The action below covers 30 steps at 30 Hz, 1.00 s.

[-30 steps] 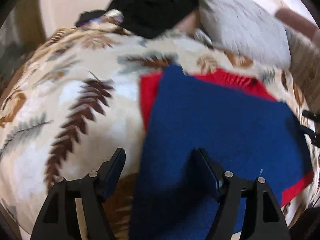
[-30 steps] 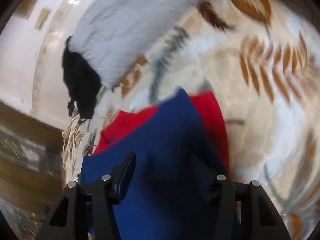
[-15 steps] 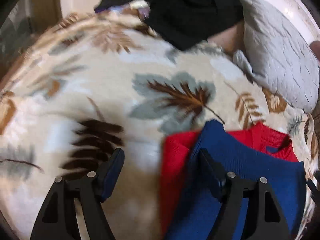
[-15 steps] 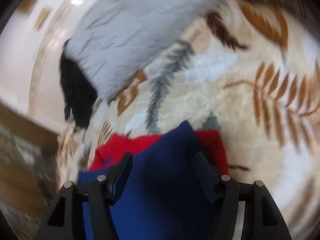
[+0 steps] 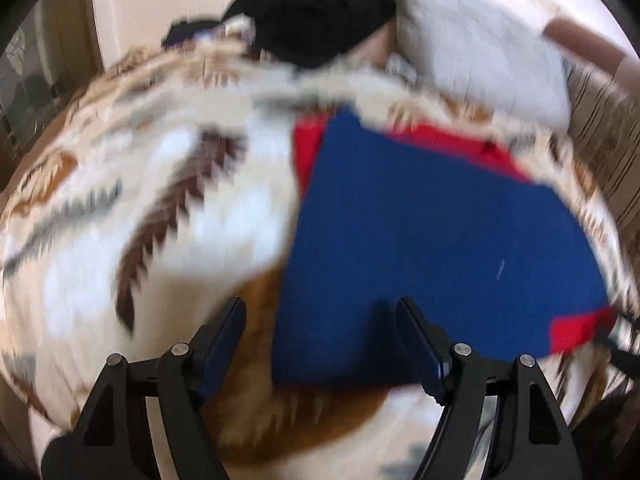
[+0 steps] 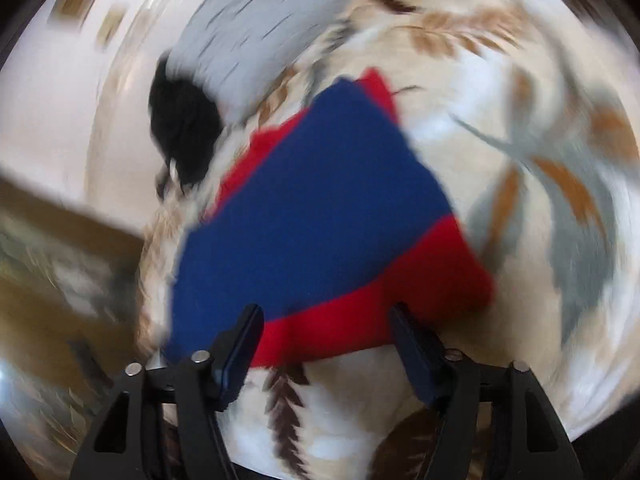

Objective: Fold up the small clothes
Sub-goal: 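Smooth the folded navy-and-red sweater flat with both open grippers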

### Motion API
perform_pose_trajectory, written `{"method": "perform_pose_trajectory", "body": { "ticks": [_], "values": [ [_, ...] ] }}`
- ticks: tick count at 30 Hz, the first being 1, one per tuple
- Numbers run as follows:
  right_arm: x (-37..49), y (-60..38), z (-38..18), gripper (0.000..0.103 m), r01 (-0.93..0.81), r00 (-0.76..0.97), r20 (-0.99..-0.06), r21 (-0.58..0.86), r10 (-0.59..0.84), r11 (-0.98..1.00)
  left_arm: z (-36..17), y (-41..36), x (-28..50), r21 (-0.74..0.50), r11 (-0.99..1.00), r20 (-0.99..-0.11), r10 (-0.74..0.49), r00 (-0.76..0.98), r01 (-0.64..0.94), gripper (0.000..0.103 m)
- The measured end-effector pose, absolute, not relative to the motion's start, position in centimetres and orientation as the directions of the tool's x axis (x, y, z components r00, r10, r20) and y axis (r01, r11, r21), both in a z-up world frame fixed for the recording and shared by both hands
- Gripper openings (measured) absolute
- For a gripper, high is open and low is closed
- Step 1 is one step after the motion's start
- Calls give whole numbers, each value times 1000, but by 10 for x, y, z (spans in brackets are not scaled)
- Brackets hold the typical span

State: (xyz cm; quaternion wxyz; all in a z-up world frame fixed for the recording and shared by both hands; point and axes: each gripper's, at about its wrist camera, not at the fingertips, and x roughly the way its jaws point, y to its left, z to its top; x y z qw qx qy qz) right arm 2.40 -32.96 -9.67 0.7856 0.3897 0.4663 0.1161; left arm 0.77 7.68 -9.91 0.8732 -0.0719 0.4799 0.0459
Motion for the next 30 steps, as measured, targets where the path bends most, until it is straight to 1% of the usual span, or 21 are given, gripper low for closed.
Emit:
{"method": "perform_pose_trajectory", "body": {
  "ticks": [2,5,7,8,9,10,12,16,18,24,30],
  "values": [
    [15,-326,-76,71,134,573,-638,692,515,709,-93,79,-5,-94,983,-830,11,557,-160,77],
    [7,-320,-66,74,68,570,-614,697,546,713,-78,80,-15,-88,983,-801,25,599,-158,77],
    [11,-322,-82,75,106,554,-639,689,533,717,-77,79,-16,-94,984,-795,17,607,-150,79],
    [14,-328,-98,75,178,526,-680,675,510,716,-82,78,-13,-86,986,-807,17,590,-145,79],
    [15,-333,-111,75,245,506,-695,683,511,688,-88,77,-12,-69,986,-827,28,562,-150,79],
    [10,-338,-112,75,249,538,-657,722,528,645,-93,77,-12,-57,986,-844,35,536,-154,79],
    [7,-337,-103,76,223,540,-660,711,522,667,-92,78,-13,-68,986,-835,29,550,-155,79],
    [9,-328,-77,76,125,568,-635,695,523,708,-75,77,-15,-76,986,-791,32,611,-150,79],
    [14,-328,-80,76,137,562,-637,701,528,700,-70,75,-13,-79,985,-776,34,629,-152,79],
    [13,-325,-107,76,197,519,-647,726,559,659,-84,77,-8,-79,984,-803,31,595,-158,79],
    [10,-333,-105,76,199,541,-628,741,559,641,-84,78,-6,-84,979,-811,41,583,-186,79]
  ]
}}
